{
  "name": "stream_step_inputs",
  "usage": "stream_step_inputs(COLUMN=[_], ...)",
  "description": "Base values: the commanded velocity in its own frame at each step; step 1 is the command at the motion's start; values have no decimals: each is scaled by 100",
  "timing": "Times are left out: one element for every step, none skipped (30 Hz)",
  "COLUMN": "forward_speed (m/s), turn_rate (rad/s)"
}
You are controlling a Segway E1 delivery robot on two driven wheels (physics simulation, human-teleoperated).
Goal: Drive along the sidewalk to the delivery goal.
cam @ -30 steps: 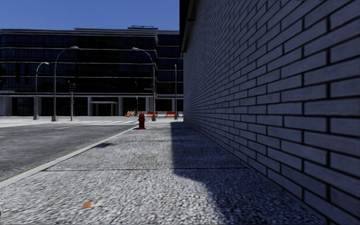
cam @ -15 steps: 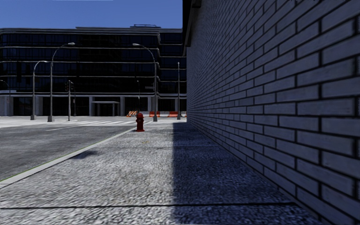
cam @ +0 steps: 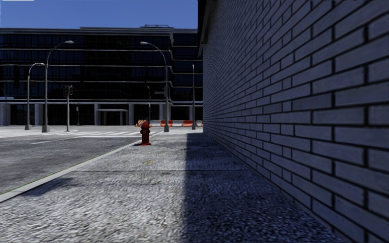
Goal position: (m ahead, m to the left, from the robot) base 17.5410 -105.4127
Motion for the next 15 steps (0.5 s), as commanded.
stream_step_inputs(forward_speed=[200, 200, 200, 200, 200, 200, 200, 200, 200, 200, 200, 200, 200, 200, 200], turn_rate=[49, 1, 1, 0, 0, 0, 0, 0, 0, 0, 0, 0, 0, 0, 0])
